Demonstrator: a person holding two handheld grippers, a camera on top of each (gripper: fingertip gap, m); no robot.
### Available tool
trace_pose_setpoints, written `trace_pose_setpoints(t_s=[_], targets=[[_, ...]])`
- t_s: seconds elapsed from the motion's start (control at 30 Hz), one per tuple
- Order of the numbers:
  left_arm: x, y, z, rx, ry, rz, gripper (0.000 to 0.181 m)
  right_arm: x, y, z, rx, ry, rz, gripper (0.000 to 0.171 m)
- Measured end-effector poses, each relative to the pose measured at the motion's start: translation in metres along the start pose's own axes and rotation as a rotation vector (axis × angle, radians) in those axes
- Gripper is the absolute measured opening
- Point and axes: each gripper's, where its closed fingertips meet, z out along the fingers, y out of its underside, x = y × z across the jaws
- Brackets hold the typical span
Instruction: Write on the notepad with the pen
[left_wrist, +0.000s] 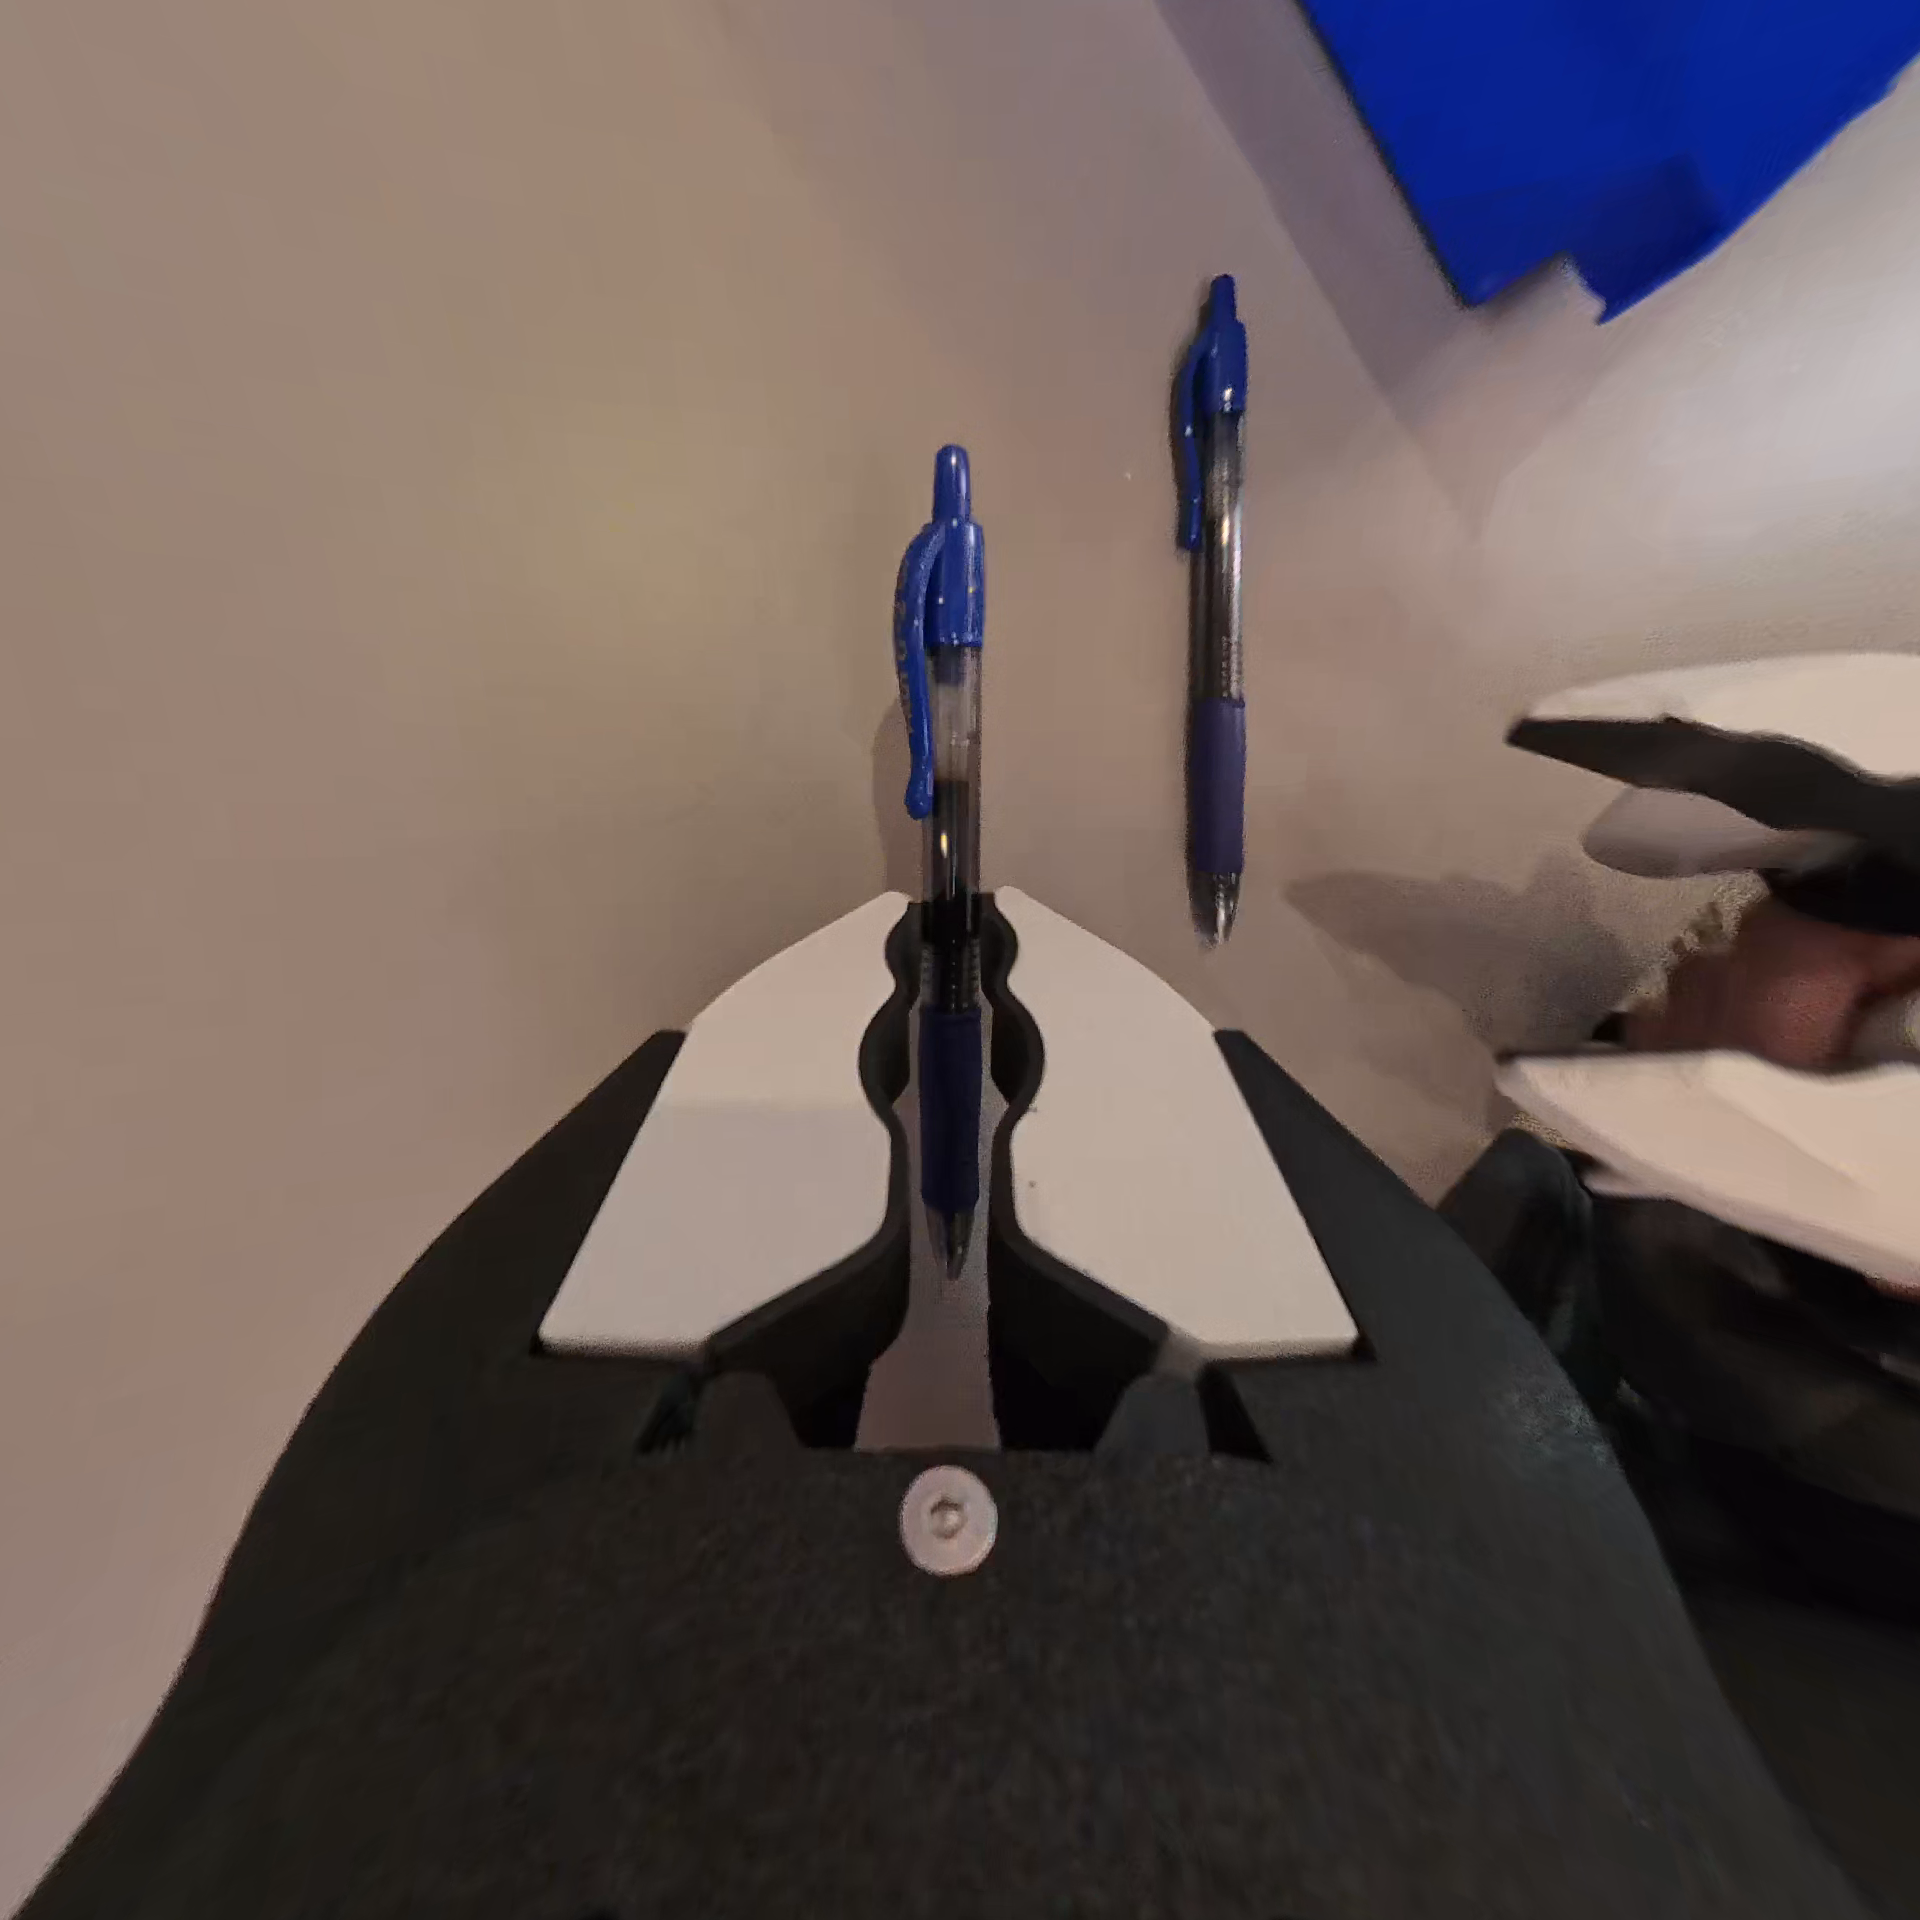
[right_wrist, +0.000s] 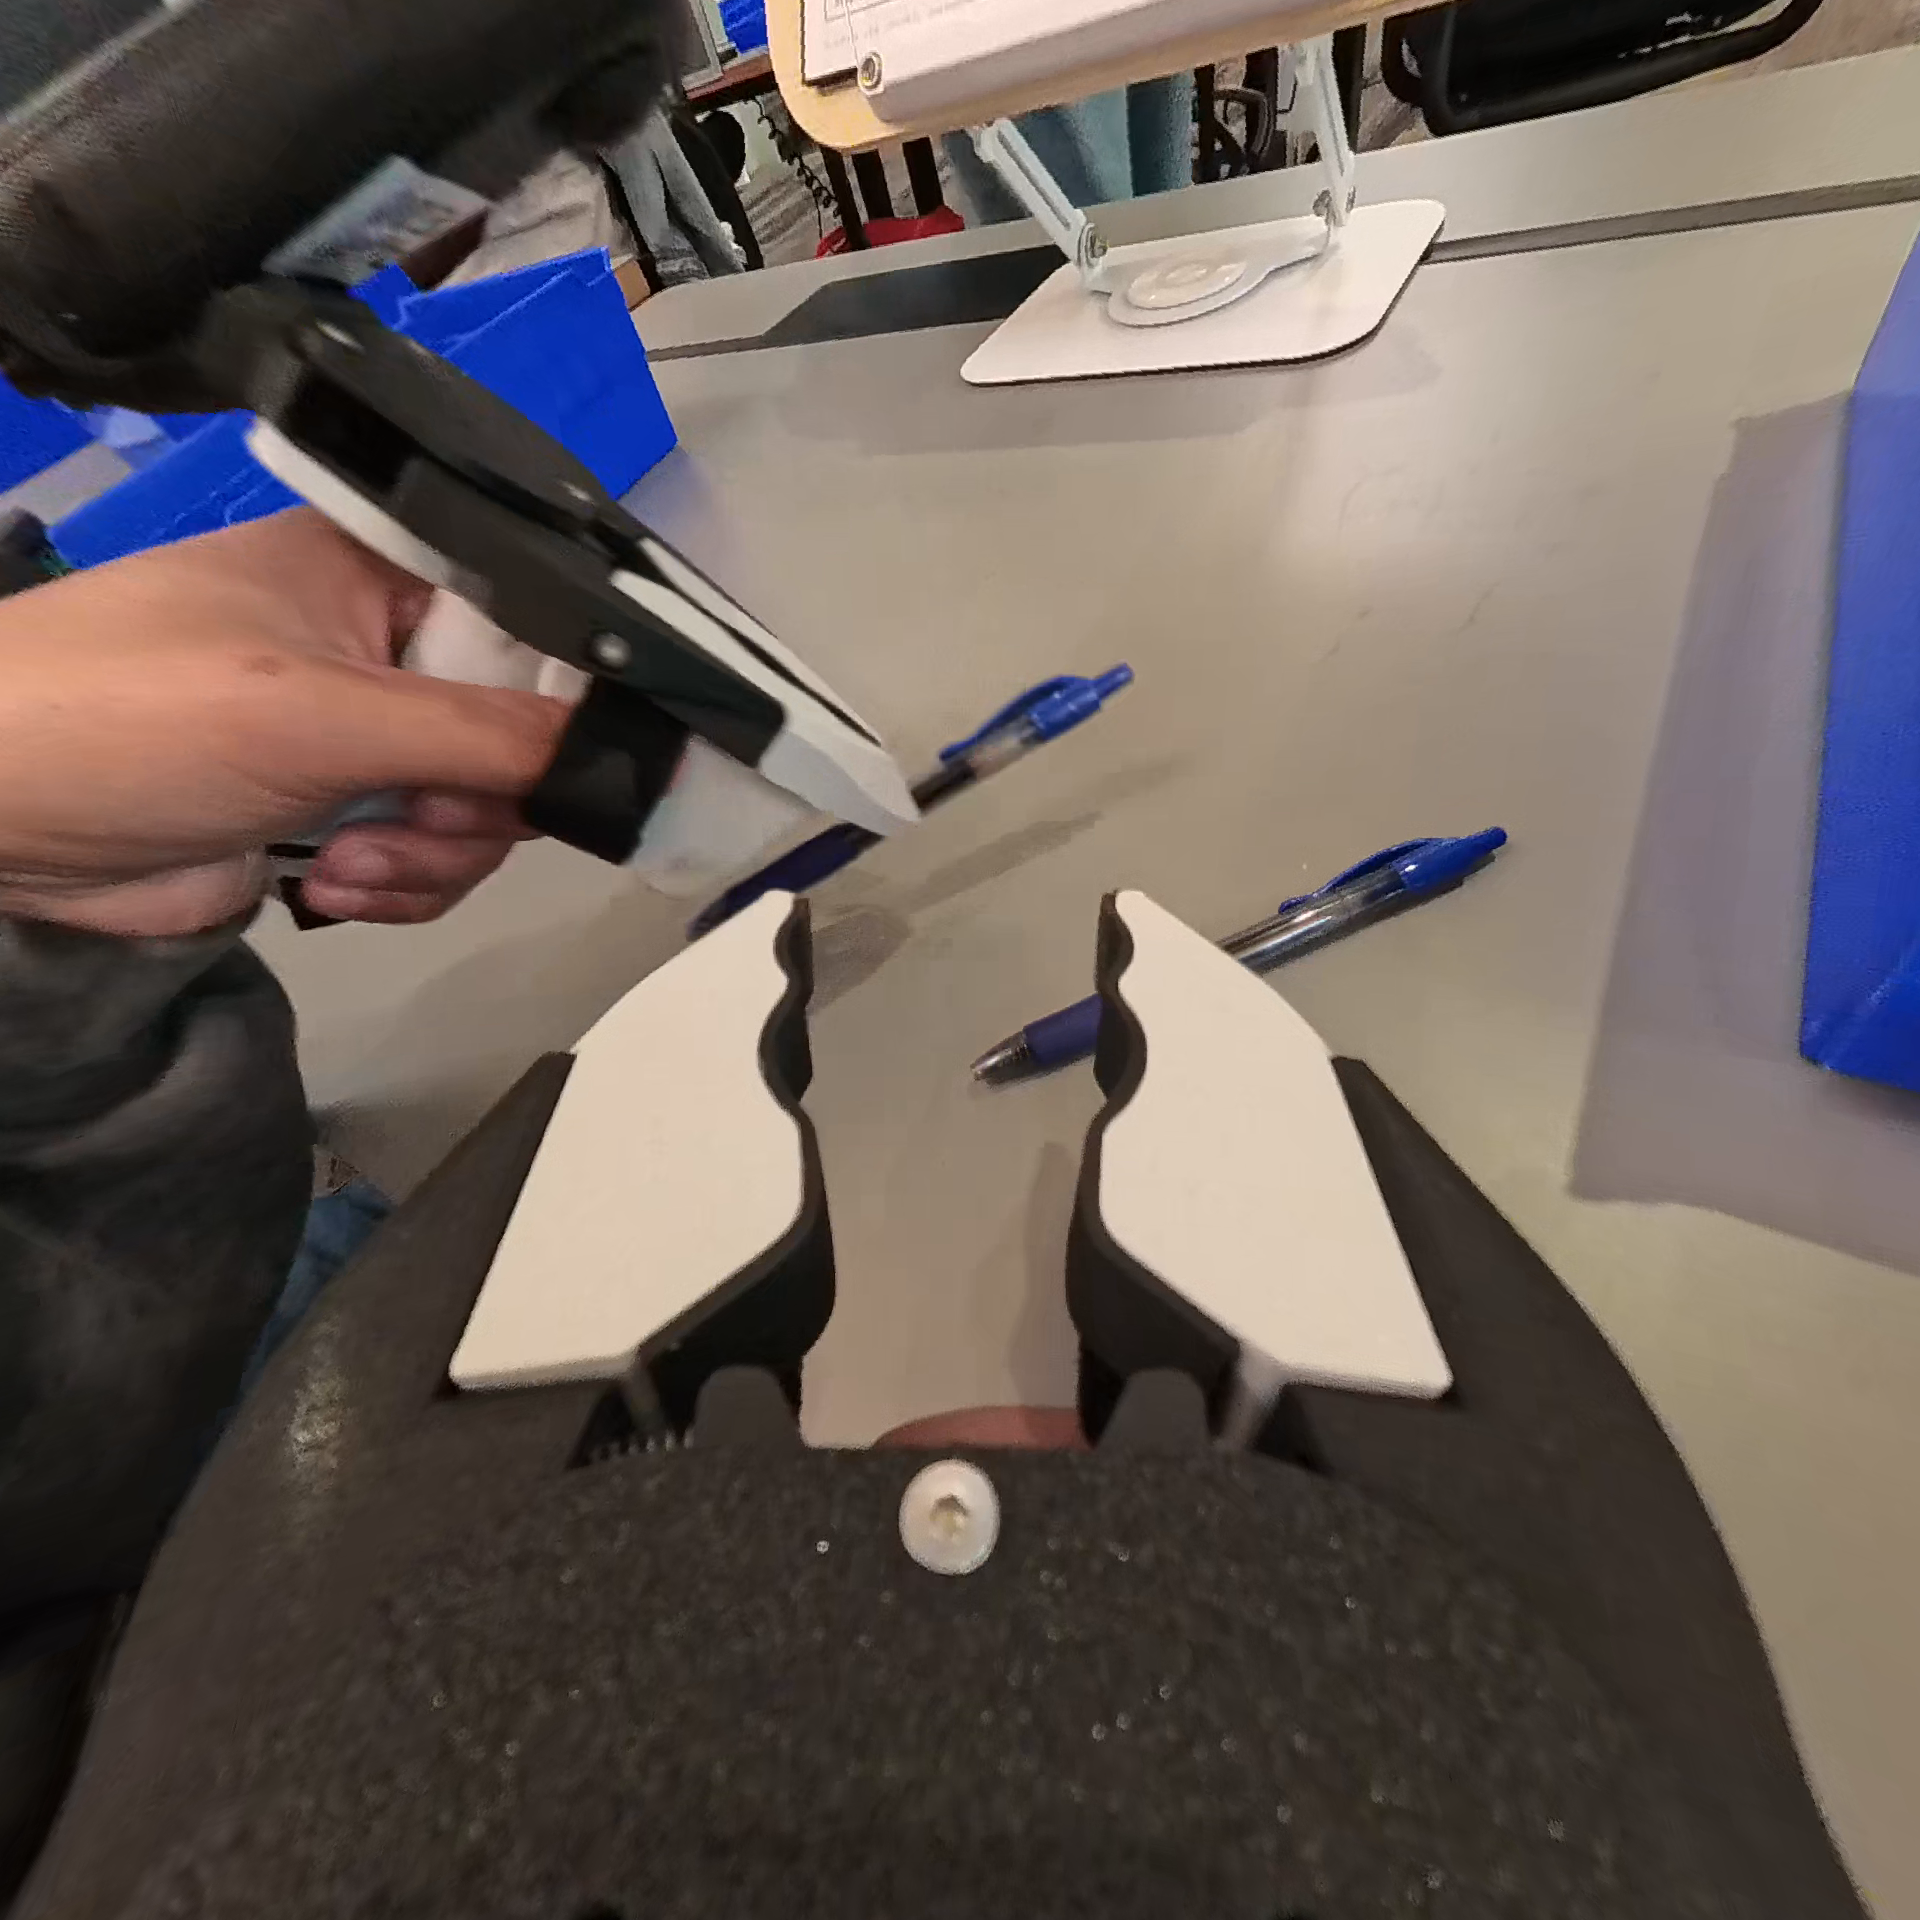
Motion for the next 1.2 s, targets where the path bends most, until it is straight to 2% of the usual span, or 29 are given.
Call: trace_pose_setpoints(t_s=[0.2,0.33,0.37,0.43,0.53,0.67,0.73,0.83,0.93,1.03,1.13,1.2], targets=[[0.004,0.003,0.028,-0.058,-0.023,-0.007,0.010,0.003,0.001,-0.005,0.003,-0.001,0.015,0.052],[0.006,0.001,0.032,-0.044,-0.026,0.000,0.010,0.006,0.002,-0.005,0.001,-0.003,0.029,0.052],[0.007,0.001,0.032,-0.047,-0.024,0.009,0.014,0.006,0.002,-0.005,0.001,-0.004,0.031,0.052],[0.009,0.001,0.025,-0.029,-0.014,0.011,0.044,0.005,0.003,-0.004,-0.002,-0.010,0.032,0.052],[0.014,0.005,-0.014,0.067,0.029,0.034,0.053,0.002,0.005,-0.002,-0.009,-0.017,0.030,0.052],[-0.017,0.030,-0.110,0.226,0.035,-0.019,0.071,0.001,0.009,0.000,-0.023,-0.027,0.037,0.052],[-0.057,0.050,-0.162,0.275,-0.030,-0.076,0.089,0.000,0.010,0.001,-0.026,-0.031,0.042,0.052],[-0.147,0.072,-0.240,0.346,-0.257,-0.136,0.096,-0.002,0.010,0.005,-0.034,-0.034,0.040,0.052],[-0.247,0.086,-0.282,0.294,-0.407,-0.217,0.100,-0.007,0.011,0.012,-0.046,-0.046,0.029,0.052],[-0.337,0.086,-0.275,0.204,-0.412,-0.359,0.100,-0.015,0.012,0.022,-0.065,-0.056,0.001,0.052],[-0.403,0.074,-0.242,0.144,-0.362,-0.492,0.108,-0.022,0.013,0.029,-0.078,-0.059,-0.027,0.052],[-0.442,0.070,-0.218,0.070,-0.399,-0.556,0.116,-0.025,0.013,0.034,-0.086,-0.065,-0.028,0.052]])
